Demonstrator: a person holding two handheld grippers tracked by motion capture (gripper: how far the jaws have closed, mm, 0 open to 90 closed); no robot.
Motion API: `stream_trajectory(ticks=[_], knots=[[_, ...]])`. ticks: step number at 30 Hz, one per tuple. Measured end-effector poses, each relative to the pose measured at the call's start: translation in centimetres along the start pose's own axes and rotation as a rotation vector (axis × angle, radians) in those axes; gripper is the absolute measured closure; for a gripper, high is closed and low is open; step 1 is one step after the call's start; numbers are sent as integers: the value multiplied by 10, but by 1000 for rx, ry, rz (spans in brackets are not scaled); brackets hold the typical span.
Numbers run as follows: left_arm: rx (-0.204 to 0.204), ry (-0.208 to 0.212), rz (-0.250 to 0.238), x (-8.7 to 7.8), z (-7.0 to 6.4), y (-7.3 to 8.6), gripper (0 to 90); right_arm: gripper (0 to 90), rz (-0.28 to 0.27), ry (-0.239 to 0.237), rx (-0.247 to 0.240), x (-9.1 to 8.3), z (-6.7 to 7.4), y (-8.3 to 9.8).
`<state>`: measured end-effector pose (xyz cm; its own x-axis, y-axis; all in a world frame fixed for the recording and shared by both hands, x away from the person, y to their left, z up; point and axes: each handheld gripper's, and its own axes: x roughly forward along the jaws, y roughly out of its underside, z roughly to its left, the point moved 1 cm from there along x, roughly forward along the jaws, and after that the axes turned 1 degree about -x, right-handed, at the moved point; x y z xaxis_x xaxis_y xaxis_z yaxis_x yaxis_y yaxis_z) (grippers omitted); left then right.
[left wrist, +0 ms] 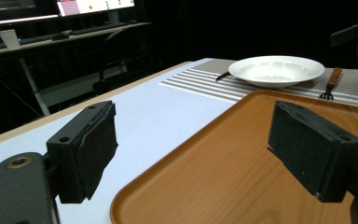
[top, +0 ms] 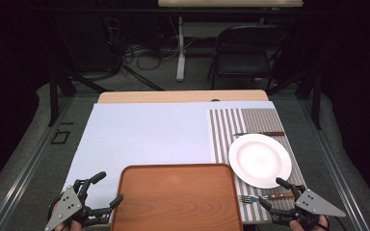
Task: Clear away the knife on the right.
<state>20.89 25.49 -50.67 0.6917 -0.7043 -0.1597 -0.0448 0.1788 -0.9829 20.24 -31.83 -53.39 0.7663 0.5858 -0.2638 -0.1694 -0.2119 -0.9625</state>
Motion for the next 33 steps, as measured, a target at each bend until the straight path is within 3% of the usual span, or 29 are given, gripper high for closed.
stream_trajectory(ticks=[7, 13, 18, 24, 26, 27, 28, 33], knots=[[-11, -15, 6, -1, 2, 1, 151, 143, 26, -8, 9, 1, 0, 0], [-14, -19, 16, -2, 3, 2, 151, 143, 45, -3, -29, 3, -3, -3], [-16, -21, 29, -4, 1, 4, 152, 143, 65, -20, -13, 6, -8, -5], [-16, -13, 49, -6, -1, 6, 151, 144, 119, -25, -23, 7, -13, -9], [-16, -16, 53, -7, -3, 6, 151, 144, 169, -48, -20, 8, -19, -12], [-15, -15, 54, -8, -4, 6, 151, 144, 169, -48, -20, 8, -19, -12], [-14, -16, 55, -8, -4, 7, 151, 144, 203, -75, -12, 9, -24, -13], [-17, -26, 56, -12, -4, 7, 152, 145, 263, -94, -34, 13, -35, -16]])
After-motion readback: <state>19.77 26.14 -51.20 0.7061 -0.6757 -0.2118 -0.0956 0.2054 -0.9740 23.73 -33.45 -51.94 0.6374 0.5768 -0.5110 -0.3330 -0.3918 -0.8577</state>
